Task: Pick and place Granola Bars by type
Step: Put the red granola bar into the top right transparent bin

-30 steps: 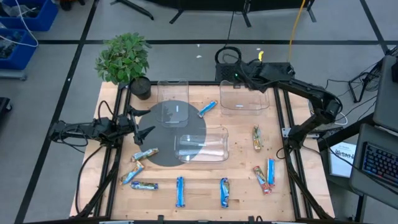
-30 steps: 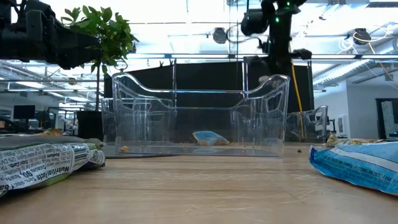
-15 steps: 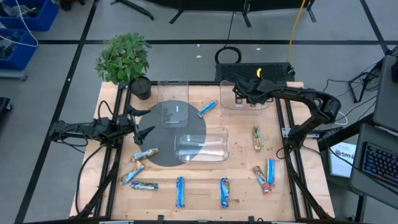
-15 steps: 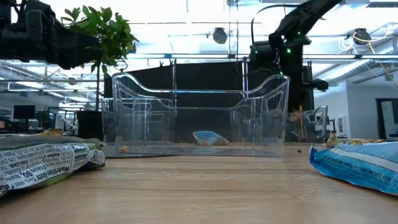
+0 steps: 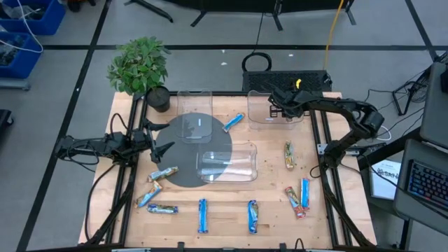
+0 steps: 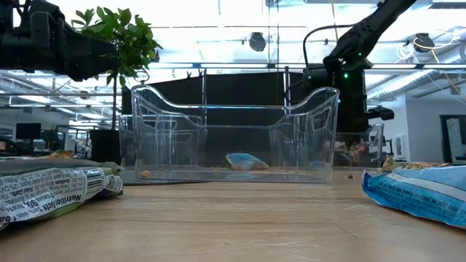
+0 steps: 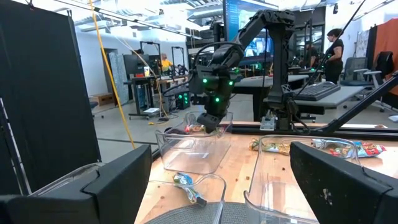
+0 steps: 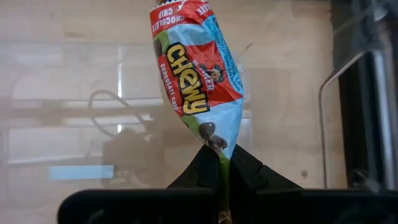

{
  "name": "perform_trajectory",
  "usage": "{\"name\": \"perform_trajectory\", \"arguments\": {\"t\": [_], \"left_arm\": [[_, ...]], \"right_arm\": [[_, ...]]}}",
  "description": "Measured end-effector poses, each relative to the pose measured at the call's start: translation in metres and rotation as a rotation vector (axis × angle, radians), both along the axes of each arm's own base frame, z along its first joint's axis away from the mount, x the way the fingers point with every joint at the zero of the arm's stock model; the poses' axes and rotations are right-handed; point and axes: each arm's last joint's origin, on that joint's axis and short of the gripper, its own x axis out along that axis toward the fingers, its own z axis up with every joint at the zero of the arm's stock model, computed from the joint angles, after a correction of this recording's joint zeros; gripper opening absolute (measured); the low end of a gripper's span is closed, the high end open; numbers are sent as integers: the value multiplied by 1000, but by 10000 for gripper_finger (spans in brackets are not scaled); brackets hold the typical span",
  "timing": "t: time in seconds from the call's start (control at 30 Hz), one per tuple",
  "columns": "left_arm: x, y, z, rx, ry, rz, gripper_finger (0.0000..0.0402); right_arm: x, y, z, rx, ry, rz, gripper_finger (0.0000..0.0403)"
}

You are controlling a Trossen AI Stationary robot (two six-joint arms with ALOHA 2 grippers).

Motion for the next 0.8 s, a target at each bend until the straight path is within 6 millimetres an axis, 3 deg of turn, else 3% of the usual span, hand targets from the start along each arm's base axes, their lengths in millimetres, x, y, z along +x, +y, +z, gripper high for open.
{"name": "perform_trajectory", "arguments": {"t": [0.23, 0.5, 0.8], "left_arm": [[0, 0, 0, 0, 0, 0, 379], [0, 0, 0, 0, 0, 0, 379], [0, 0, 0, 0, 0, 0, 379]], "right_arm": [[3, -4, -18, 67, 34, 34, 0], [4, -6, -19, 83, 22, 76, 4], [5, -8, -18, 104, 1, 128, 79]]}}
